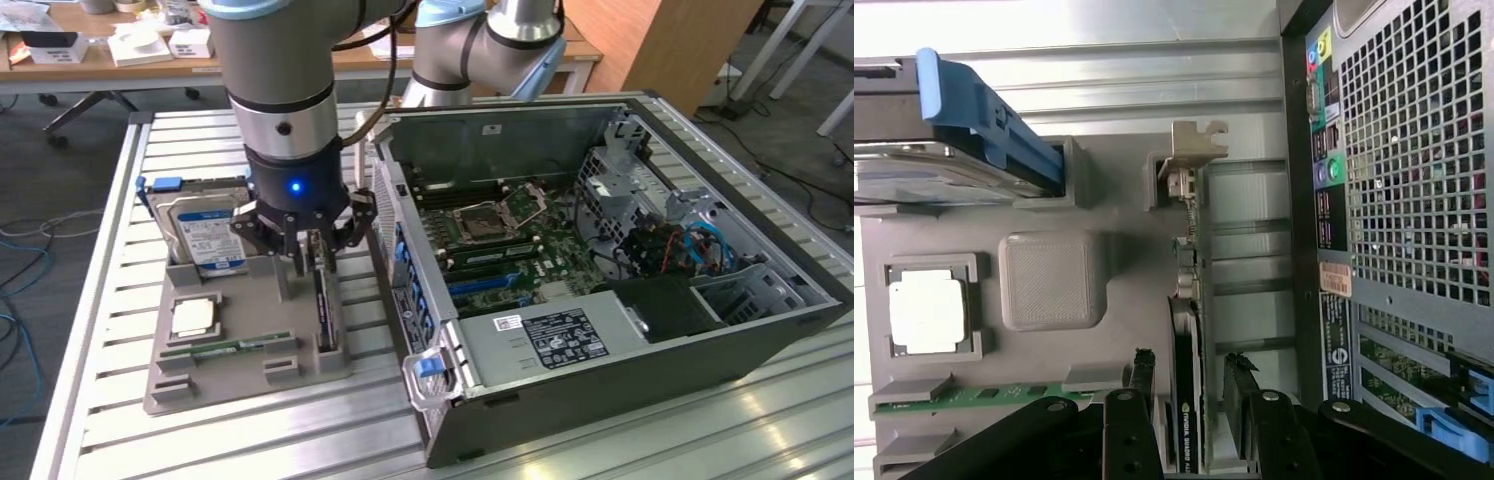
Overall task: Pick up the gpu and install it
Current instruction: 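Pick up the gpu and move the gpu toward the slot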
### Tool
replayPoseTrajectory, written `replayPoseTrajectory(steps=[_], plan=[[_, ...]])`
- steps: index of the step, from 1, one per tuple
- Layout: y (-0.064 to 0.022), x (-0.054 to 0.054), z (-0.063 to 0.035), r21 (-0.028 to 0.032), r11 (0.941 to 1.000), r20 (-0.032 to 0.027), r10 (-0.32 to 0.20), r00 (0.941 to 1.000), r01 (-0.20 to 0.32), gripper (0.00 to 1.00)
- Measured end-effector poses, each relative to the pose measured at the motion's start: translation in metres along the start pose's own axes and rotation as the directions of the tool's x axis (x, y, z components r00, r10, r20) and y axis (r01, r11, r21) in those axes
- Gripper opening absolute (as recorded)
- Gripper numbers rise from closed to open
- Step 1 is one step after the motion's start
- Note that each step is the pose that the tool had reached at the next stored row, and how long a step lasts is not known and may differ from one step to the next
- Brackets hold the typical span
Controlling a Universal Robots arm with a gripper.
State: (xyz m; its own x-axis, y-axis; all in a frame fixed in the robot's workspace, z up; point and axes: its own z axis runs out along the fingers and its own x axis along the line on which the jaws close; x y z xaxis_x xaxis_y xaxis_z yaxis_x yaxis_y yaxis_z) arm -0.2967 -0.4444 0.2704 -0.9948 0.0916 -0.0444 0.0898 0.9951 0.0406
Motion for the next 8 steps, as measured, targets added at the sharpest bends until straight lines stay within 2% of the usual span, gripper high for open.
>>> replayPoseTrajectory(steps=[8], plan=[[-0.0005, 0.001, 0.0123, 0.0001, 1.0000, -0.0001, 0.000, 1.0000, 0.000, 0.41]])
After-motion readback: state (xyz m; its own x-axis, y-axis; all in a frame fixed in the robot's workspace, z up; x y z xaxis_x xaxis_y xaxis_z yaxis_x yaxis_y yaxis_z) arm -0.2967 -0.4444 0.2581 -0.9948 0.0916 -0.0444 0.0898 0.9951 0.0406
